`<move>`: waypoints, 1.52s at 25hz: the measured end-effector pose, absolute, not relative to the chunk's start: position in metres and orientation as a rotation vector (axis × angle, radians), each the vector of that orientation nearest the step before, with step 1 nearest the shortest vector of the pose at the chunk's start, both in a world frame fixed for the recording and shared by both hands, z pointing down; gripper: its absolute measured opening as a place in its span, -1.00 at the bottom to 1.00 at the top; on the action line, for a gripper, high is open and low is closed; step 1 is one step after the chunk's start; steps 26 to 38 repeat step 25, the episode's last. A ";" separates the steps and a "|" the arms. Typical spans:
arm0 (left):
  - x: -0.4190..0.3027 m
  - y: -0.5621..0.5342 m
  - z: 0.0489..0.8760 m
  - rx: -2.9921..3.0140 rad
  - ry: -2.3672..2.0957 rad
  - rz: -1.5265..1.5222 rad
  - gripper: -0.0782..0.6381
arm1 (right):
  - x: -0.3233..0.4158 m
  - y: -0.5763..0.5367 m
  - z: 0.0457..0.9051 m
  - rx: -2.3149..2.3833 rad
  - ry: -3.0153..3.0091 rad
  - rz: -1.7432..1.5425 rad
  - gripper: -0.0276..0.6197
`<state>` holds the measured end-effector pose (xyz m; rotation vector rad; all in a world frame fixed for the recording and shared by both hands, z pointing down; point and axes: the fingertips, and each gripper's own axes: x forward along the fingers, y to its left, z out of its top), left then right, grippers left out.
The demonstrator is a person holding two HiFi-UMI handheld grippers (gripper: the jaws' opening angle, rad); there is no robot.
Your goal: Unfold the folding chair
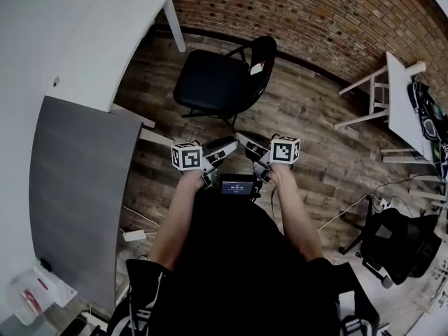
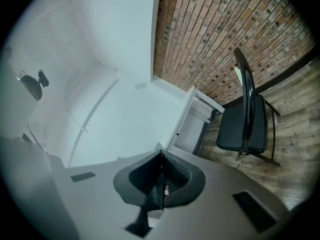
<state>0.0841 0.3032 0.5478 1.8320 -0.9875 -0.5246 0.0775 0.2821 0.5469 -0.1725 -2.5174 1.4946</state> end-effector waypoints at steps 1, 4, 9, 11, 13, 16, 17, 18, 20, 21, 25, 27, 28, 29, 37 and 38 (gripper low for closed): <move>0.085 0.304 0.548 1.828 -0.997 -0.528 -0.25 | 0.078 0.284 0.547 -0.187 -2.515 1.489 -0.86; 0.090 0.307 0.548 1.821 -1.020 -0.534 -0.25 | 0.081 0.287 0.545 -0.228 -2.509 1.488 -0.86; 0.092 0.306 0.547 1.826 -1.040 -0.531 -0.25 | 0.083 0.286 0.542 -0.268 -2.512 1.485 -0.86; 0.093 0.305 0.545 1.832 -1.043 -0.529 -0.25 | 0.084 0.286 0.543 -0.269 -2.516 1.468 -0.86; 0.093 0.305 0.543 1.839 -1.046 -0.523 -0.25 | 0.085 0.285 0.541 -0.274 -2.520 1.461 -0.86; 0.094 0.305 0.542 1.848 -1.045 -0.512 -0.25 | 0.086 0.285 0.539 -0.275 -2.527 1.452 -0.86; 0.094 0.304 0.542 1.850 -1.043 -0.510 -0.25 | 0.086 0.285 0.539 -0.274 -2.529 1.450 -0.86; 0.094 0.304 0.541 1.852 -1.041 -0.508 -0.25 | 0.086 0.284 0.539 -0.273 -2.531 1.450 -0.86; 0.095 0.304 0.541 1.857 -1.039 -0.504 -0.25 | 0.087 0.284 0.538 -0.272 -2.534 1.450 -0.86; 0.095 0.304 0.541 1.859 -1.038 -0.502 -0.25 | 0.087 0.284 0.538 -0.270 -2.535 1.452 -0.86; 0.097 0.303 0.539 1.864 -1.035 -0.495 -0.25 | 0.089 0.284 0.537 -0.268 -2.537 1.461 -0.86; 0.097 0.303 0.539 1.864 -1.035 -0.495 -0.25 | 0.089 0.284 0.537 -0.268 -2.537 1.461 -0.86; 0.097 0.303 0.539 1.864 -1.035 -0.495 -0.25 | 0.089 0.284 0.537 -0.268 -2.537 1.461 -0.86; 0.097 0.303 0.539 1.864 -1.035 -0.495 -0.25 | 0.089 0.284 0.537 -0.268 -2.537 1.461 -0.86; 0.097 0.303 0.539 1.864 -1.035 -0.495 -0.25 | 0.089 0.284 0.537 -0.268 -2.537 1.461 -0.86; 0.097 0.303 0.539 1.864 -1.035 -0.495 -0.25 | 0.089 0.284 0.537 -0.268 -2.537 1.461 -0.86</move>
